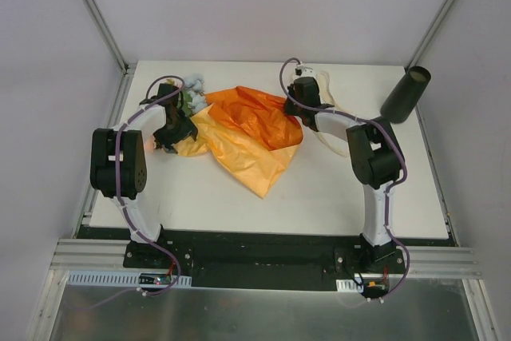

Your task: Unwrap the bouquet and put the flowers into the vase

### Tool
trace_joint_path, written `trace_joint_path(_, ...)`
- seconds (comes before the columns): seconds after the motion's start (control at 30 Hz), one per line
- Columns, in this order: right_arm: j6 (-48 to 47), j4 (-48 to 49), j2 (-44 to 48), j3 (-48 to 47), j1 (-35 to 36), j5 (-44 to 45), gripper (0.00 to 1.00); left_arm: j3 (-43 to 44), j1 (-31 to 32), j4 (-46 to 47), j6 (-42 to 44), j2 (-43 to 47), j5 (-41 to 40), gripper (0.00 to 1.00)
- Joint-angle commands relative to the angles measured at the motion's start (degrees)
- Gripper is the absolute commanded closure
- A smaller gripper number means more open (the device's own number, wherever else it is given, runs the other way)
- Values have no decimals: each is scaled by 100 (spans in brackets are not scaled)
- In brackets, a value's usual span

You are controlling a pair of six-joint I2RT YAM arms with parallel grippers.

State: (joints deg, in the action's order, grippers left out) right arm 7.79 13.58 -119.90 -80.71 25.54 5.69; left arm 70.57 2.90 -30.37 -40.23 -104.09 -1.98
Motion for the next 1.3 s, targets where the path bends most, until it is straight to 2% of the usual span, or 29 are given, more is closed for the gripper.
trace_joint_path(0.0, 161, -461, 492, -419, -32, 151, 85, 291, -44, -215, 111, 433, 101, 25)
trace_joint_path(0.2, 354, -1234, 1274, -595, -40, -41, 64, 230, -44, -355, 103, 1364, 496, 21)
trace_joint_path(0.47, 443, -1938, 2154, -455, 144, -507, 46, -218, -52, -443, 357, 2533, 900, 18)
trace_joint_path(0.53, 408, -1930, 2408, -324, 223, -981, 43, -411, -52, -461, 445, 2779, 988, 17)
trace_joint_path(0.7, 153, -1816, 2506, -51, 451, -2263, 39, -789, -44, -628, 752, 3333, 1121, 11)
trace_joint_path(0.73, 118, -1737, 2471, 45, 469, -2501, 39, -860, -52, -663, 832, 3456, 1112, 1)
trace_joint_path(1.1, 135, -1095, 1400, 266, 469, -3934, 41, -1501, -52, -813, 1737, 4195, 1121, 1)
trace_joint_path(1.27, -199, -1077, 1013, 257, 469, -4358, 41, -1669, -44, -813, 1747, 4397, 954, 1)
